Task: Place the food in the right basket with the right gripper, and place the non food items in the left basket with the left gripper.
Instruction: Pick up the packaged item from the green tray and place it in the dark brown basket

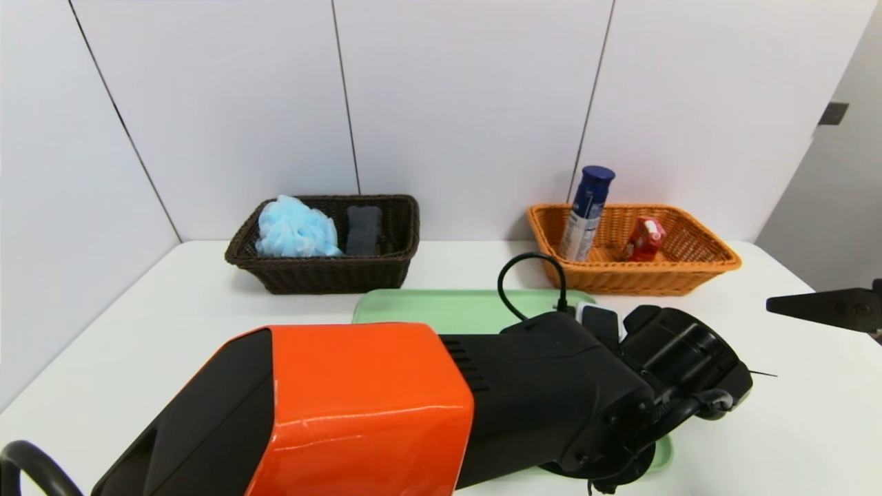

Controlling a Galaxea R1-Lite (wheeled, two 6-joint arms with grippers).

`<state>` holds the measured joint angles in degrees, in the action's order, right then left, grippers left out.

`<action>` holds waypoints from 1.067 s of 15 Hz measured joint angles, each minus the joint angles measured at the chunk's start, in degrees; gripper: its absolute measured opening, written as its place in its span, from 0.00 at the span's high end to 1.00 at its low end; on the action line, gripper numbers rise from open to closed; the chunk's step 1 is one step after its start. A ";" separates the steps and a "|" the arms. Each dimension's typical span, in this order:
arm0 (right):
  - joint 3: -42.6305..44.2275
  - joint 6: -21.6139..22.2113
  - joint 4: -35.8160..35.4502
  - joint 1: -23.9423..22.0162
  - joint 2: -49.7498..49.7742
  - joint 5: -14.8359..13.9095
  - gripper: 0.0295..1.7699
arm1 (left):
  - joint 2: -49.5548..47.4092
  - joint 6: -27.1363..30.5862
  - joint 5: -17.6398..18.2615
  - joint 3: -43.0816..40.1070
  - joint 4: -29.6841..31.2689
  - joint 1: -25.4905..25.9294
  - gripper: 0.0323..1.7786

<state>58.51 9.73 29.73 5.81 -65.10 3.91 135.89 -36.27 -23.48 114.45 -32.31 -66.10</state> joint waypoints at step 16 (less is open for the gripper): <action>-1.02 0.09 -0.24 0.38 -0.91 -0.72 0.03 | -15.35 -0.78 6.81 0.00 -0.13 7.56 0.71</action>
<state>57.49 9.81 29.49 6.19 -66.01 3.19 120.54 -37.05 -16.66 114.45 -32.44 -58.54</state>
